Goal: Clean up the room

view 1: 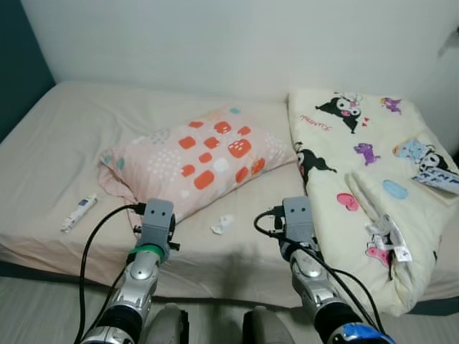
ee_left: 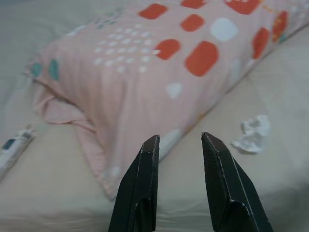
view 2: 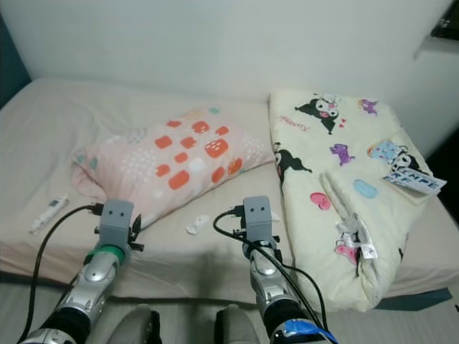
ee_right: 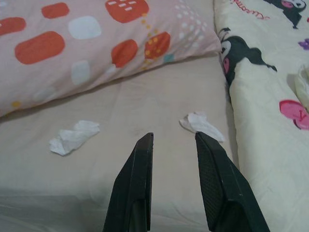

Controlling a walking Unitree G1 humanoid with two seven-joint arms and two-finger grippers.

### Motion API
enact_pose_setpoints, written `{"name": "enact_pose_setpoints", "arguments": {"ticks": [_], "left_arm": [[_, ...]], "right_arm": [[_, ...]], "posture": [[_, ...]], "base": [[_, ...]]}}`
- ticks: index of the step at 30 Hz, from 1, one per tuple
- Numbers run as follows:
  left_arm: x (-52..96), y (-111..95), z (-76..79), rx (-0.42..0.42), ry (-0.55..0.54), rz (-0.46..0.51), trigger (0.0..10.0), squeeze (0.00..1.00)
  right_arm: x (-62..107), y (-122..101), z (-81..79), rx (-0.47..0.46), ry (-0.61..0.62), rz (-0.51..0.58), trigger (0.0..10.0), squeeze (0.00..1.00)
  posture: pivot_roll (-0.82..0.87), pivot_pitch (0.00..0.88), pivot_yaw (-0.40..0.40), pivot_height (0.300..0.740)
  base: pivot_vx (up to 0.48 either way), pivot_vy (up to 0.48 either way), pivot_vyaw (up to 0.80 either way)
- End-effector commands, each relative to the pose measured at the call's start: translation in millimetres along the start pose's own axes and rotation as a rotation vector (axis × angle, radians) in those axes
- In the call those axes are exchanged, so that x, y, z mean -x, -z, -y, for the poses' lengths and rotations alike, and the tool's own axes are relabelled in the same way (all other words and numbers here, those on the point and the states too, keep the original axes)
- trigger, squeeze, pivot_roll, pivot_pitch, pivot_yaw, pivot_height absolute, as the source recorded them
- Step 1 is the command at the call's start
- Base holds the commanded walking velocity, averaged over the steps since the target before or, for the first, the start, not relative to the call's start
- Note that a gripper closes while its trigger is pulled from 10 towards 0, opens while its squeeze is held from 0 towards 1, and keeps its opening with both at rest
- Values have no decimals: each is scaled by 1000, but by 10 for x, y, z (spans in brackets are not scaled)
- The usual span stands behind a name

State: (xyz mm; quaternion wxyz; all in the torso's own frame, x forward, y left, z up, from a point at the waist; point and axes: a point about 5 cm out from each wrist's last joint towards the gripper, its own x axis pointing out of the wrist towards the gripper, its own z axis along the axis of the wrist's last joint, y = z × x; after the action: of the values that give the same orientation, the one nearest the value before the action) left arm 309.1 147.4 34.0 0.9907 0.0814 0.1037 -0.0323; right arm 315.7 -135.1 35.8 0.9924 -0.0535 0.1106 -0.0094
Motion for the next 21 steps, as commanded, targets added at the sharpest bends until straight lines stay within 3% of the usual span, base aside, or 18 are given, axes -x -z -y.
{"name": "enact_pose_setpoints", "arguments": {"ticks": [1, 11, 21], "left_arm": [[2, -7, 56, -5, 28, 5, 10000, 0], [1, -23, 100, -22, 55, 9, 10000, 0], [53, 57, 37, 9, 12, -21, 10000, 0]], "right_arm": [[13, 23, 20, -16, 16, -8, 10000, 0], [16, 34, 48, -17, 27, -13, 10000, 0], [38, 46, 86, -3, 32, -13, 10000, 0]], "posture": [[-18, 24, -32, 632], [-16, 77, -27, 632], [-30, 135, -21, 632]], "base": [[0, 0, 0], [0, 0, 0], [0, 0, 0]]}}
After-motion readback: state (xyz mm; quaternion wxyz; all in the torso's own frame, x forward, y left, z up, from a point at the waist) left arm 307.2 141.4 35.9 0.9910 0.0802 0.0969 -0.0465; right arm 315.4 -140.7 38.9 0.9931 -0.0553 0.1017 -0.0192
